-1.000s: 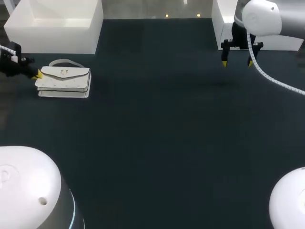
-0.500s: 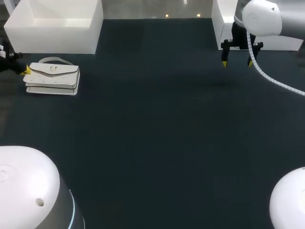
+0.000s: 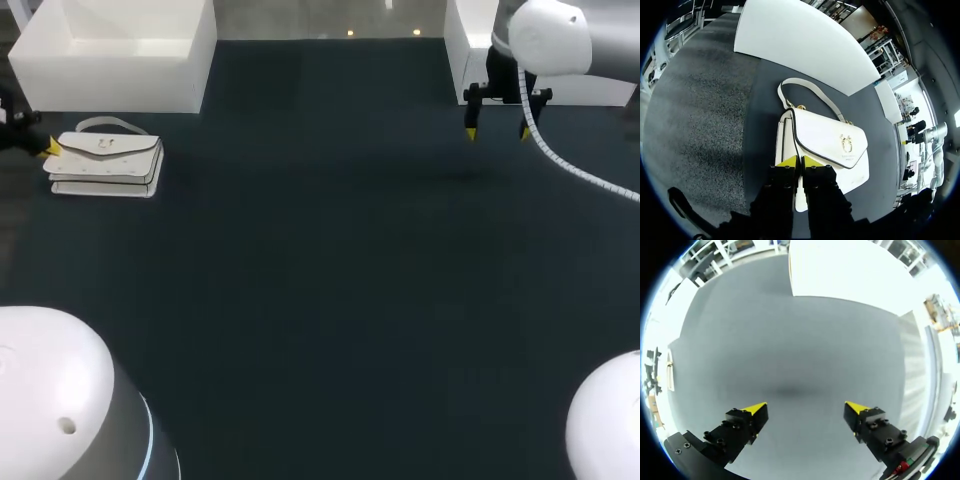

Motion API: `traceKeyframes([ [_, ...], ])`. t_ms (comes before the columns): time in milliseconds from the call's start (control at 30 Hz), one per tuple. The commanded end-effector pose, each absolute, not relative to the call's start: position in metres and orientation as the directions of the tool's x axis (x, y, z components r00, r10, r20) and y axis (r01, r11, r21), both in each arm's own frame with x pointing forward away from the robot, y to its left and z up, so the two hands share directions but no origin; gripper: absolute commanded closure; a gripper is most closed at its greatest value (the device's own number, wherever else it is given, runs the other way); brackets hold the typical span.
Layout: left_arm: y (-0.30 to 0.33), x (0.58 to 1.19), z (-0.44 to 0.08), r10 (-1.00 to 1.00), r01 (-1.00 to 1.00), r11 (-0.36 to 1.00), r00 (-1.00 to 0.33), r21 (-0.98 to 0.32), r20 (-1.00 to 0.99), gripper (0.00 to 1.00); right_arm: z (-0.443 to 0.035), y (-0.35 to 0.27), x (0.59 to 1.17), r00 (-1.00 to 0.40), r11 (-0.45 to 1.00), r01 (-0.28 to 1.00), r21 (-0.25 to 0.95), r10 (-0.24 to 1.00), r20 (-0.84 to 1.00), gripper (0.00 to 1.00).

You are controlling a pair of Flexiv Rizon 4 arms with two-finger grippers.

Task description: Pick up the bag, open it, inspect its contents, close it, and place it on the opposite side

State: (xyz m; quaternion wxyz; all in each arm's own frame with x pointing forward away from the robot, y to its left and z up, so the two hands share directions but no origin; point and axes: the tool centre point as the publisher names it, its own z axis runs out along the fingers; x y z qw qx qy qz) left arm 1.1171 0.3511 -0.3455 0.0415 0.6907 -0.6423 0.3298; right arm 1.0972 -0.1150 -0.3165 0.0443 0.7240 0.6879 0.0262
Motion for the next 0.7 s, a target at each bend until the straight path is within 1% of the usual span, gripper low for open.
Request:
traceKeyframes([
  [33,0.352,1.124,-0.347,-0.858,-0.917,-0.169,-0.044,-0.362,0.512,1.0,-0.316,-0.115,1.096,0.054,-0.051,0.994,0.101,0.998,-0.025,0.0],
  [67,0.351,1.124,-0.347,-0.858,-0.916,-0.167,-0.047,-0.364,0.511,1.0,-0.316,-0.115,1.096,0.054,-0.051,0.994,0.101,0.998,-0.025,0.0],
  [100,0.351,1.124,-0.347,-0.859,-0.916,-0.166,-0.048,-0.365,0.51,0.7,-0.316,-0.115,1.096,0.054,-0.051,0.994,0.101,0.998,-0.025,0.0],
  [133,0.35,1.123,-0.347,-0.86,-0.916,-0.165,-0.048,-0.366,0.509,0.22,-0.316,-0.115,1.096,0.054,-0.051,0.994,0.101,0.998,-0.025,0.0],
  [167,0.351,1.123,-0.347,-0.861,-0.915,-0.167,-0.047,-0.368,0.507,0.0,-0.316,-0.115,1.096,0.054,-0.051,0.994,0.101,0.998,-0.025,0.0],
  [300,0.352,1.113,-0.339,-0.87,-0.908,-0.182,-0.031,-0.378,0.493,0.0,-0.316,-0.115,1.096,0.054,-0.051,0.994,0.101,0.998,-0.025,0.0],
  [533,0.346,1.083,-0.304,-0.915,-0.887,-0.156,-0.036,-0.436,0.401,0.0,-0.316,-0.115,1.096,0.054,-0.051,0.994,0.101,0.998,-0.025,0.0],
  [700,0.327,1.059,-0.282,-0.949,-0.896,-0.124,-0.019,-0.427,0.316,0.0,-0.316,-0.115,1.096,0.054,-0.051,0.994,0.101,0.998,-0.025,0.0],
])
